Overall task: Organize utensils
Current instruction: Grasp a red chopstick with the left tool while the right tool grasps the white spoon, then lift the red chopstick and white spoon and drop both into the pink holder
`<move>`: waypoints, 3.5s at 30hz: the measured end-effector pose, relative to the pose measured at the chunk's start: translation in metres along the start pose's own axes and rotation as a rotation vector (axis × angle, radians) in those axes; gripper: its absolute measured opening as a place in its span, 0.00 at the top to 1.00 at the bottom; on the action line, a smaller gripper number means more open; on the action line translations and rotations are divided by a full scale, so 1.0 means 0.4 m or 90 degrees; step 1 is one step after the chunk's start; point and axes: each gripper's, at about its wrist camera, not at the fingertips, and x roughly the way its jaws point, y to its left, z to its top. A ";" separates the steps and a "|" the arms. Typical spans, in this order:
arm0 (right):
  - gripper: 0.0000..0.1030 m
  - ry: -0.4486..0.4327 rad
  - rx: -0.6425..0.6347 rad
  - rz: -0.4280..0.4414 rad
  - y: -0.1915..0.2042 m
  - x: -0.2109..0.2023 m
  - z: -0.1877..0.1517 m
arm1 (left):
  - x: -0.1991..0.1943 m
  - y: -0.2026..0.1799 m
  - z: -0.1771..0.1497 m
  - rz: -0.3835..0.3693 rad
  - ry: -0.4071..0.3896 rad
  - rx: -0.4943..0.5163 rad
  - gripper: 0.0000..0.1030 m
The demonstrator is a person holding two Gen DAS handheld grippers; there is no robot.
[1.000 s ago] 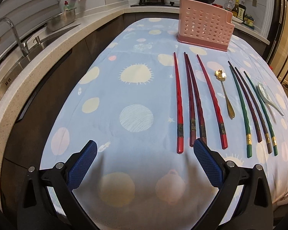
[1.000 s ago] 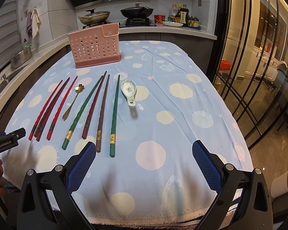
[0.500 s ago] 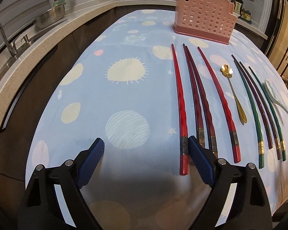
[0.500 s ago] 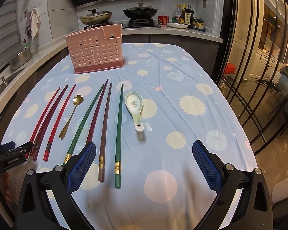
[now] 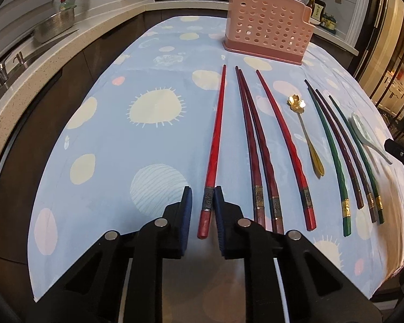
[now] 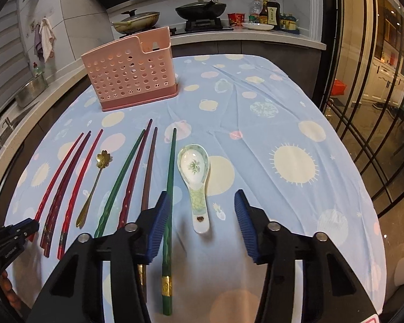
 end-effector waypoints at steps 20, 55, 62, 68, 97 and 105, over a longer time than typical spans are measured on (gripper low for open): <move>0.88 0.046 0.019 0.025 -0.005 0.090 -0.041 | 0.006 -0.009 -0.001 -0.001 -0.001 0.014 0.84; 0.94 -0.045 0.042 0.048 -0.061 -0.098 -0.058 | -0.152 0.002 0.011 -0.052 -0.075 -0.003 0.93; 0.94 -0.070 0.031 0.058 -0.050 -0.112 -0.019 | -0.204 -0.002 0.075 -0.047 -0.131 0.002 0.93; 0.94 -0.085 0.023 0.087 -0.033 -0.105 0.044 | -0.253 0.004 0.163 -0.046 -0.190 0.003 0.93; 0.94 -0.155 -0.015 0.107 0.094 0.057 0.585 | -0.480 -0.102 0.744 -0.036 -0.447 0.051 0.93; 0.94 -0.134 -0.020 0.095 0.127 0.157 0.667 | -0.408 -0.150 0.888 -0.043 -0.438 0.046 0.93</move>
